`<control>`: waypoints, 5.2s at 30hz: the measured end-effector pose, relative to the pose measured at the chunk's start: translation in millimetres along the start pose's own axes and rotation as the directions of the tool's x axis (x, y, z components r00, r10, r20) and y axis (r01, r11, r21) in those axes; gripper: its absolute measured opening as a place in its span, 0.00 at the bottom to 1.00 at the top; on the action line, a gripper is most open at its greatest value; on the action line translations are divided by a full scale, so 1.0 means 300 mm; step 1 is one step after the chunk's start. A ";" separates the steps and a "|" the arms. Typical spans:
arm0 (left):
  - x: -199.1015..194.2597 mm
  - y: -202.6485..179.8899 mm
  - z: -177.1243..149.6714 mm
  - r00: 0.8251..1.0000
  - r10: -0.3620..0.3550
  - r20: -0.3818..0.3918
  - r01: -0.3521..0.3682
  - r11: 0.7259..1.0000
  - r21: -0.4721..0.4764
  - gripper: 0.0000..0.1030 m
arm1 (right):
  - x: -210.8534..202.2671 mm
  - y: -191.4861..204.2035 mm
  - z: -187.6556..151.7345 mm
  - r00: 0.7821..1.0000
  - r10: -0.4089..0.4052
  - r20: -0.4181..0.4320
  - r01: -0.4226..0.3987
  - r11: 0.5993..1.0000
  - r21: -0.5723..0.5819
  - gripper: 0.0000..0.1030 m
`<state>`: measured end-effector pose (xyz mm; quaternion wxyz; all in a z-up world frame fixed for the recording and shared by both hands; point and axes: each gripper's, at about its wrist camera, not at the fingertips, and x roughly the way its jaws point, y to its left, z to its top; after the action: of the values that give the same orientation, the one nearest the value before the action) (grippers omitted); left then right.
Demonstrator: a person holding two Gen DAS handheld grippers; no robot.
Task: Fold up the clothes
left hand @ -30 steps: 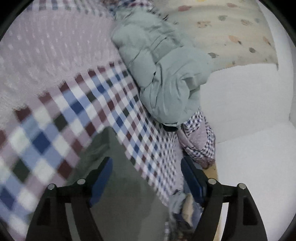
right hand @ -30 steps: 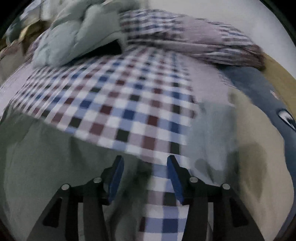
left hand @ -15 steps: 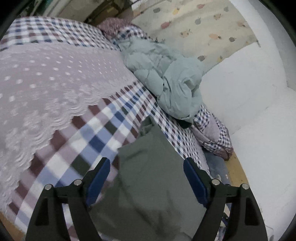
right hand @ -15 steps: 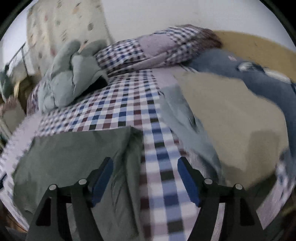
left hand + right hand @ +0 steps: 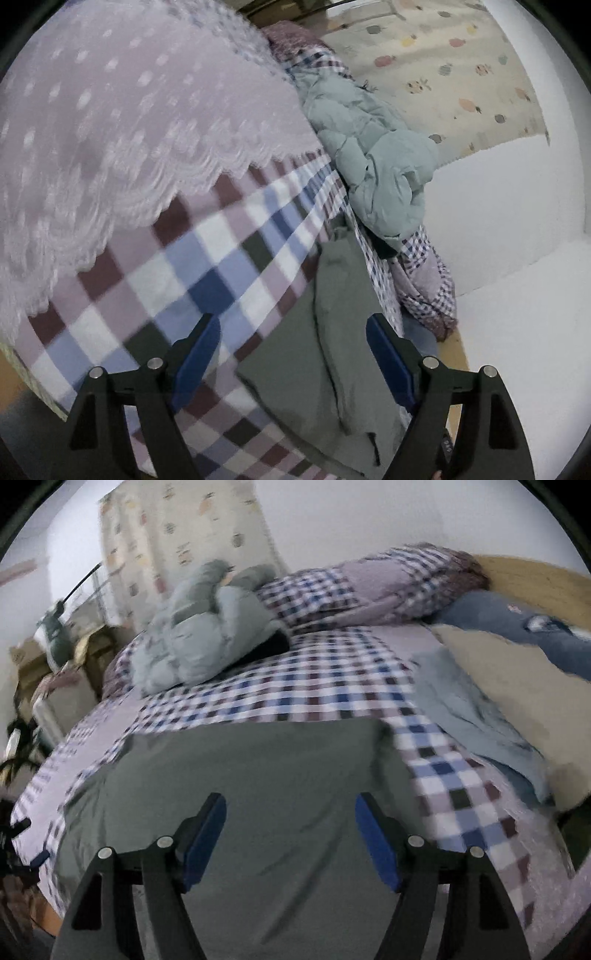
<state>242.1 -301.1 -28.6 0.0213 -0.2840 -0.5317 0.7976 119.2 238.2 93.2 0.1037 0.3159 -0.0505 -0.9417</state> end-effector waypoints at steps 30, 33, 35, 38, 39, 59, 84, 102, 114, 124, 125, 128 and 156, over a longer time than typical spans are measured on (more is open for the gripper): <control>0.058 0.014 -0.106 0.987 -0.111 -0.117 0.104 0.992 -0.066 0.75 | 0.027 0.328 -0.093 0.992 0.129 0.015 -0.120 0.956 -0.269 0.74; 0.058 0.029 -0.100 0.988 -0.092 -0.126 0.081 0.993 -0.084 0.60 | 0.030 0.355 -0.108 0.993 0.121 0.013 -0.111 0.949 -0.296 0.74; 0.060 0.050 -0.094 0.988 -0.073 -0.135 0.059 0.992 -0.109 0.46 | 0.033 0.374 -0.116 0.992 0.122 0.006 -0.114 0.944 -0.311 0.74; 0.056 0.073 -0.091 0.988 -0.049 -0.145 0.031 0.991 -0.126 0.26 | 0.036 0.412 -0.135 0.993 0.120 -0.003 -0.114 0.933 -0.342 0.74; 0.055 0.077 -0.090 0.988 -0.046 -0.148 0.027 0.991 -0.130 0.21 | 0.036 0.425 -0.142 0.993 0.119 -0.004 -0.113 0.928 -0.354 0.74; -0.009 -0.011 -0.033 0.949 -0.235 -0.209 0.222 0.972 -0.081 0.01 | -0.020 0.979 -0.514 0.982 0.189 0.014 -0.089 0.525 -0.846 0.78; -0.011 -0.050 0.030 0.921 -0.310 -0.234 0.292 0.950 -0.110 0.01 | 0.231 1.187 -0.426 0.989 0.049 0.140 0.104 0.448 -0.888 0.13; 0.222 -0.141 0.209 0.901 -0.333 -0.279 0.281 0.936 -0.211 0.81 | 0.141 1.102 -0.196 0.989 0.132 0.063 -0.028 0.590 -0.807 0.03; 0.576 -0.302 0.342 0.829 -0.140 -0.542 0.157 0.988 -0.016 0.81 | 0.092 1.062 -0.143 0.983 0.166 0.071 -0.047 0.617 -0.786 0.03; 0.770 -0.379 0.365 0.804 -0.034 -0.594 0.121 0.987 0.108 0.73 | 0.034 1.026 -0.086 0.977 0.192 0.087 -0.056 0.635 -0.770 0.03; 0.780 -0.379 0.370 0.804 -0.023 -0.594 0.115 0.987 0.117 0.69 | 0.023 1.022 -0.082 0.976 0.197 0.089 -0.059 0.637 -0.768 0.03; 0.809 -0.382 0.386 0.804 0.009 -0.594 0.096 0.985 0.145 0.53 | -0.013 1.012 -0.073 0.973 0.212 0.093 -0.068 0.645 -0.762 0.03; 0.477 -0.726 0.502 0.905 0.036 -0.423 0.147 0.908 0.391 0.07 | -0.327 1.084 -0.113 0.933 0.304 0.192 -0.125 0.775 -0.619 0.03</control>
<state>-7.8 -284.7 138.3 0.2185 -0.4225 -0.3412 0.8107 269.4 -56.9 175.8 0.2974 0.1220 0.1981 -0.9260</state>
